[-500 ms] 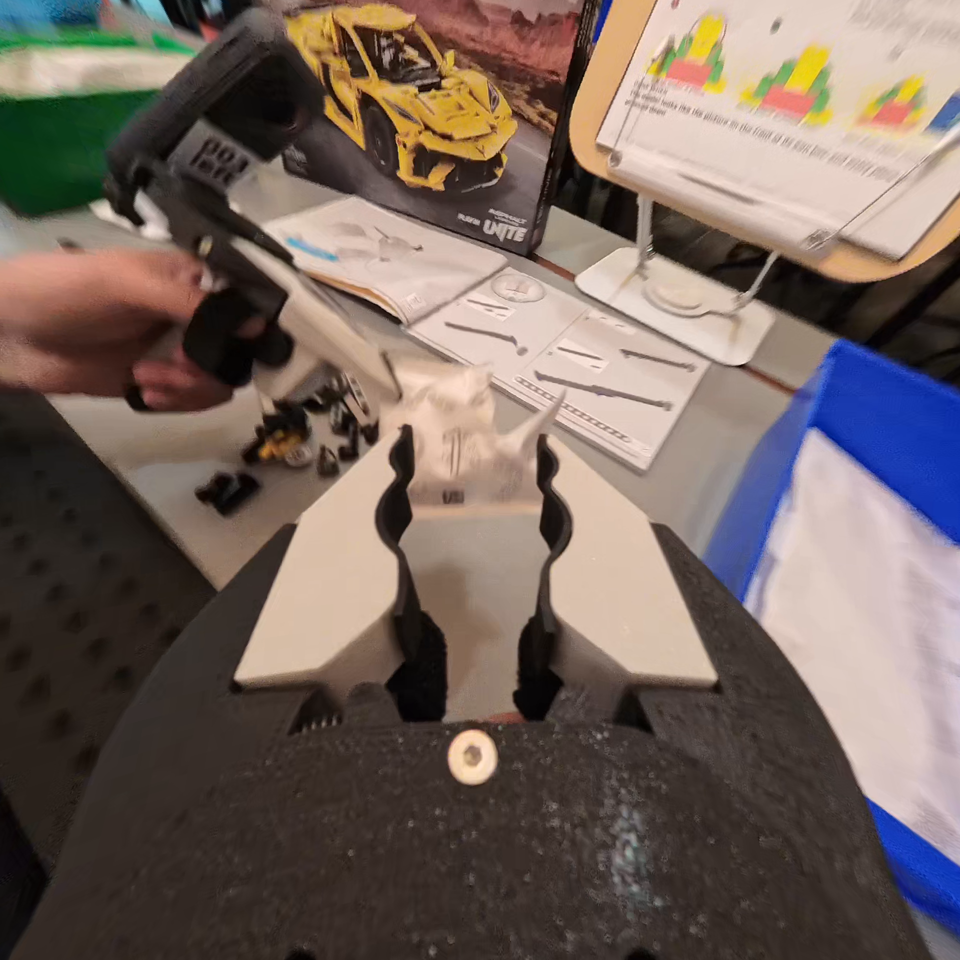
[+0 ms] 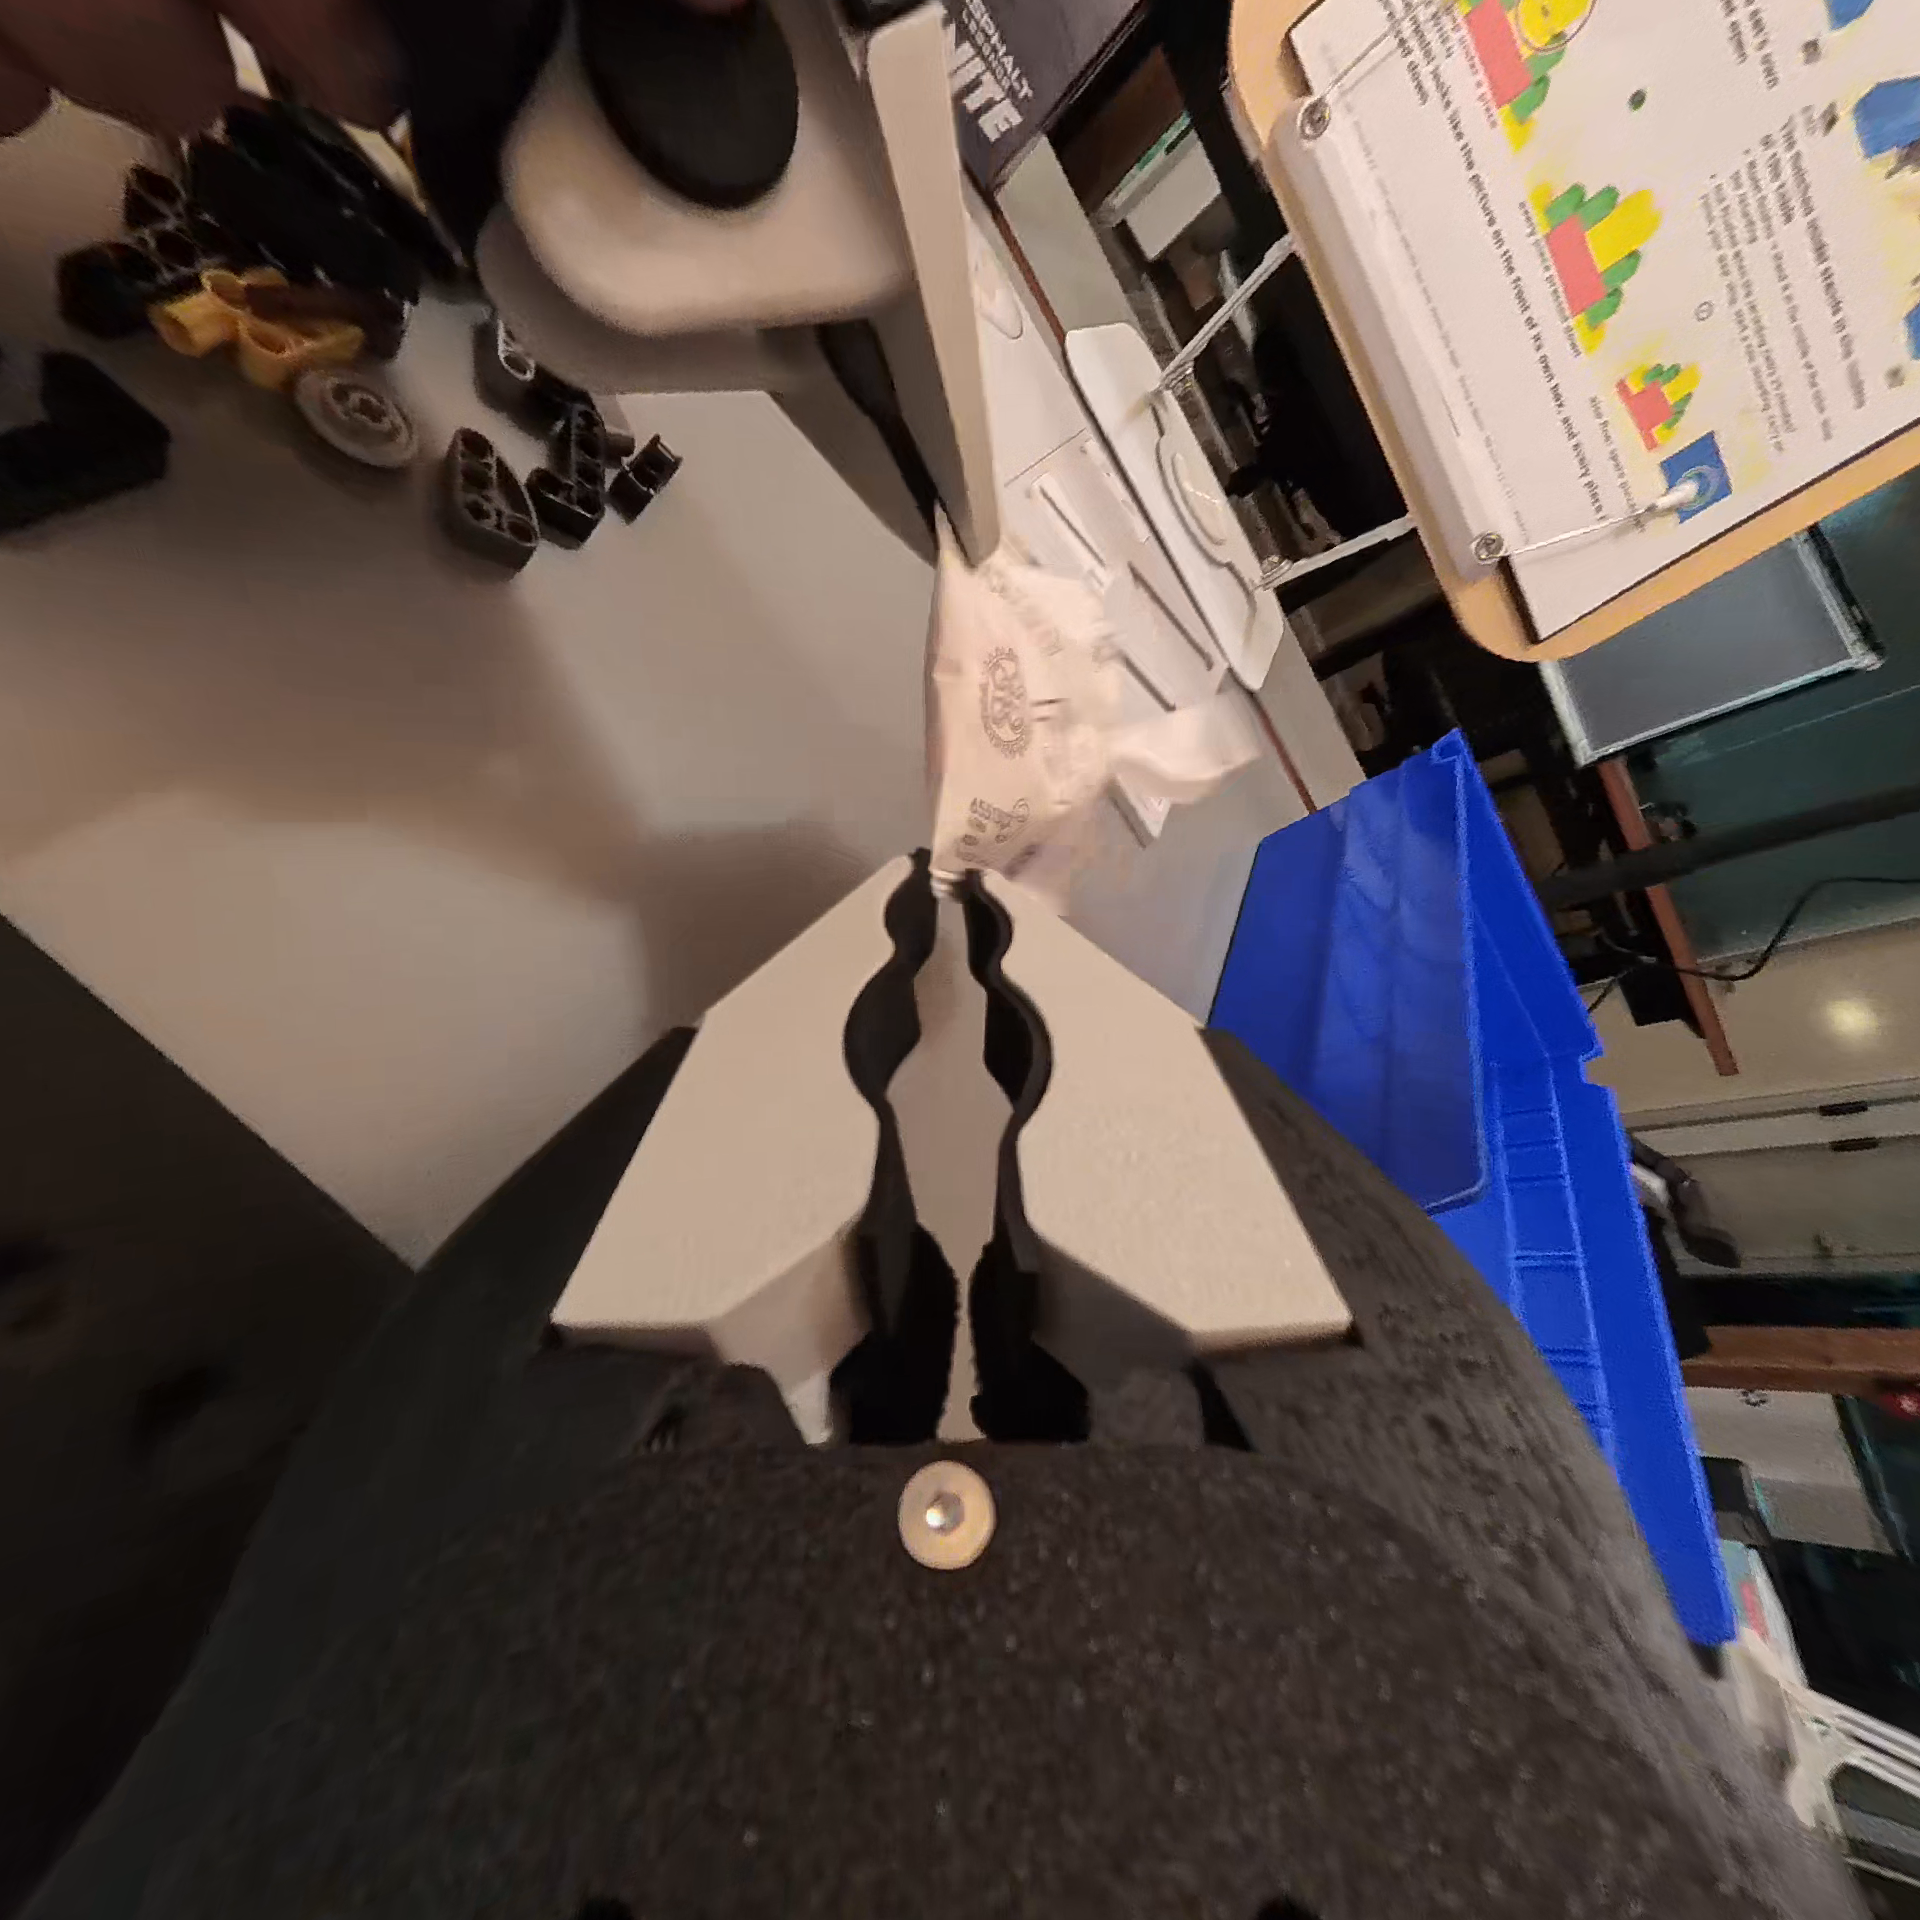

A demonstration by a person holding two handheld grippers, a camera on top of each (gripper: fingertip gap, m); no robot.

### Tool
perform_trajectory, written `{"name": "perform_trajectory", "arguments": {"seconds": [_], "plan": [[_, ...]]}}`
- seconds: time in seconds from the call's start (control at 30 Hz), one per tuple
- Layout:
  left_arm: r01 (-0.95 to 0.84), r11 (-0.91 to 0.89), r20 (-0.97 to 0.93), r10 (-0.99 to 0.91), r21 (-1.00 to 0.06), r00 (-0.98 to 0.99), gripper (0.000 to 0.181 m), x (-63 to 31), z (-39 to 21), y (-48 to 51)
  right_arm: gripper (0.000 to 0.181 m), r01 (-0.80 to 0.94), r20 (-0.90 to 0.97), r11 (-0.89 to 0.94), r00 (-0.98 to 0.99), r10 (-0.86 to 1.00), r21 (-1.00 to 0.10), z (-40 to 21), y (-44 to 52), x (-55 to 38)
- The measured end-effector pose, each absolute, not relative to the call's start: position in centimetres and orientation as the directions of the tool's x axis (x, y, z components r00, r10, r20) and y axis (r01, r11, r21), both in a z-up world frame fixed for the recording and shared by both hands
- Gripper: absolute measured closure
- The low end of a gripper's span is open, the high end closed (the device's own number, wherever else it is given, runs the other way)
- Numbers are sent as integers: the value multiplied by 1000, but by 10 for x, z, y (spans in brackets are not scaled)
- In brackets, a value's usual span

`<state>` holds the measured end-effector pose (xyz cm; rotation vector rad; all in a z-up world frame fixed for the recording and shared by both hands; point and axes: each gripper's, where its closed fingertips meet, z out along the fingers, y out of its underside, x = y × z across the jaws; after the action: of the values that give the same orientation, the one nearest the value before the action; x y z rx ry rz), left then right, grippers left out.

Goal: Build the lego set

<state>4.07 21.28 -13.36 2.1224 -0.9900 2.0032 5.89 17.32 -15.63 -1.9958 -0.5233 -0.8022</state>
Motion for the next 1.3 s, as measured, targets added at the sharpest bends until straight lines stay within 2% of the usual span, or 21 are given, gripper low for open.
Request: {"name": "perform_trajectory", "arguments": {"seconds": [0.1,0.23,0.37,0.43,0.53,0.63,0.7,0.77,0.87,1.03,1.17,1.3], "plan": [[-494,-793,913,-407,-356,-5,180,40,-146,212,181,676,749,-516,656,94,-526,-159,170,58],[-549,-732,869,-494,-404,18,177,38,-160,205,181,687,746,-535,650,149,-492,-167,162,61],[-603,-619,790,-613,-503,-29,172,32,-164,198,181,683,717,-538,670,192,-494,-168,157,61],[-617,-531,710,-701,-582,-66,158,28,-163,200,181,677,700,-553,680,219,-485,-168,155,65],[-604,-327,507,-848,-727,-152,150,23,-155,207,181,674,685,-582,682,255,-455,-164,152,78],[-598,-22,239,-928,-801,-286,150,21,-153,206,181,677,666,-593,686,293,-436,-161,151,85],[-576,217,-25,-947,-788,-321,149,25,-156,217,181,685,673,-600,673,307,-412,-158,151,89],[-554,372,-190,-914,-745,-358,149,30,-160,225,181,693,676,-605,664,321,-393,-159,151,91],[-585,389,-166,-902,-711,-398,149,32,-172,230,181,700,674,-614,653,344,-365,-160,148,95],[-672,363,-70,-904,-646,-422,150,31,-198,242,181,683,633,-619,686,360,-388,-153,147,95],[-695,328,-45,-919,-640,-392,149,36,-203,251,181,655,566,-630,730,383,-417,-148,149,97],[-691,278,-15,-933,-667,-360,134,44,-197,266,181,615,476,-641,779,408,-459,-143,152,99]]}}
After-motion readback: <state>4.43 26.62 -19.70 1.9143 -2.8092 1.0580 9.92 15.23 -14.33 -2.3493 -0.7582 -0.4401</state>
